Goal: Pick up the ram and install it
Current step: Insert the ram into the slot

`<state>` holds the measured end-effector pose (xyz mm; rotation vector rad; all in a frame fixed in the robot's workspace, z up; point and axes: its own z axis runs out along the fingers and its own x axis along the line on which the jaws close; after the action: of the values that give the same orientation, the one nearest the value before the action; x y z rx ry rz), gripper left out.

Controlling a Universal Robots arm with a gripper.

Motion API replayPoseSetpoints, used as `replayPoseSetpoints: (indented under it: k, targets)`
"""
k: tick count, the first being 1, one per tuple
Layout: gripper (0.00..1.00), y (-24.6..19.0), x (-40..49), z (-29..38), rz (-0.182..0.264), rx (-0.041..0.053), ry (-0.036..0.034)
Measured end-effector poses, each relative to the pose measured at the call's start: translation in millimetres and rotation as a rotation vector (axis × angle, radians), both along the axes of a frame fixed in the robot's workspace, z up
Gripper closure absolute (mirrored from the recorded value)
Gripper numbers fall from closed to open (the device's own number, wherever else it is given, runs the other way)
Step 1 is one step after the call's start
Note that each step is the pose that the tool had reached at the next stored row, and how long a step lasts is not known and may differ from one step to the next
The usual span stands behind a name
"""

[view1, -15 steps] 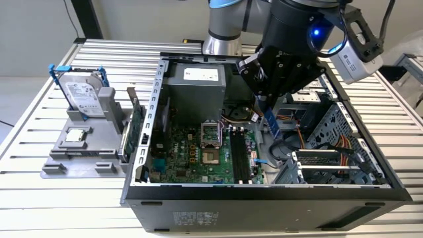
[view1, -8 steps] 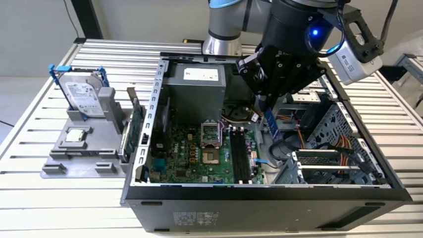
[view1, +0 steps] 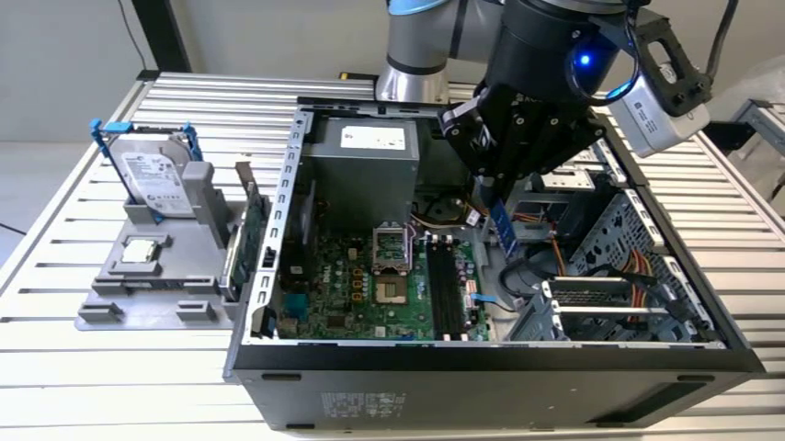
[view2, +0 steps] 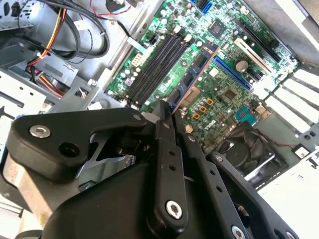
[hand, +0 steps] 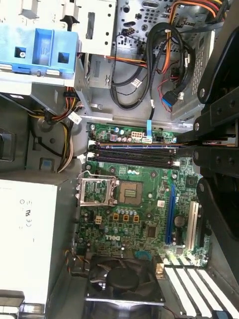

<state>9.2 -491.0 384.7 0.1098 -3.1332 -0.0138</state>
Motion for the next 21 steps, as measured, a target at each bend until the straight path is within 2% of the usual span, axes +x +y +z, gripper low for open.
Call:
replayPoseSetpoints:
  k: [4,13,21]
  targets:
    - [1.0,0.0,0.0,-1.9,0.0,0.0001,-0.0001]
    - [1.0,0.0,0.0,-13.6,-0.016,0.001,0.0003]
    - [1.0,0.1,0.0,-19.6,-0.089,0.0079,0.0004]
